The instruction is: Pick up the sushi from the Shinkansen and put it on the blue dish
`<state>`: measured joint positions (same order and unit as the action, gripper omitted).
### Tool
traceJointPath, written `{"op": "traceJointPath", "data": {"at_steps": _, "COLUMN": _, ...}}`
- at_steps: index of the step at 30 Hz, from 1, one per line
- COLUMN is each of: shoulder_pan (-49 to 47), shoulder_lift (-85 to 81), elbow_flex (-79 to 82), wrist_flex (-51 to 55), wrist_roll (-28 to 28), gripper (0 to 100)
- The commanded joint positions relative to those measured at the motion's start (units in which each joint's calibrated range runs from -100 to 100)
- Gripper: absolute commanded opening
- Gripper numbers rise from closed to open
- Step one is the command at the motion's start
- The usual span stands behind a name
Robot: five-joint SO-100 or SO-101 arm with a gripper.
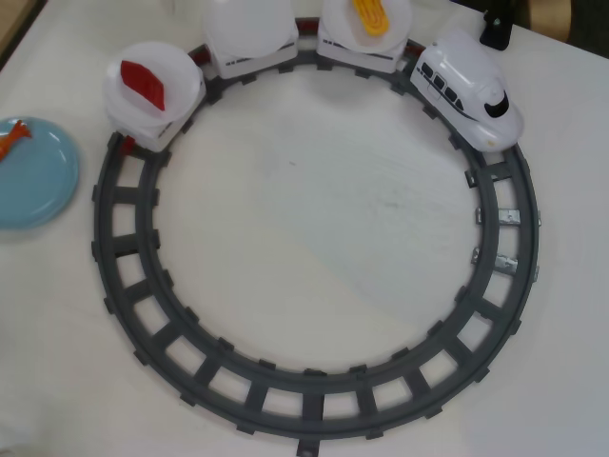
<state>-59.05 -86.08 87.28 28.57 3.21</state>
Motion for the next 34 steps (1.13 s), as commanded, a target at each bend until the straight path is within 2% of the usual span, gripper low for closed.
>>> {"op": "traceJointPath", "data": {"at_steps": 1, "shoulder_pan": -0.19, "shoulder_lift": -1.06, "elbow_flex": 0.72, "wrist_flex": 0.01, "wrist_roll": -0.59, "gripper": 3}}
{"op": "traceJointPath", "data": {"at_steps": 15, "shoulder_pan": -0.19, "shoulder_lift": -1.06, "elbow_flex": 7.67, "wrist_flex": -0.67, "wrist_roll": -0.54, "gripper": 3}}
{"op": "traceJointPath", "data": {"at_steps": 34, "shoulder_pan": -0.19, "shoulder_lift": -1.06, "elbow_flex": 7.85, "wrist_flex": -0.67, "wrist_roll": -0.54, "gripper": 3}}
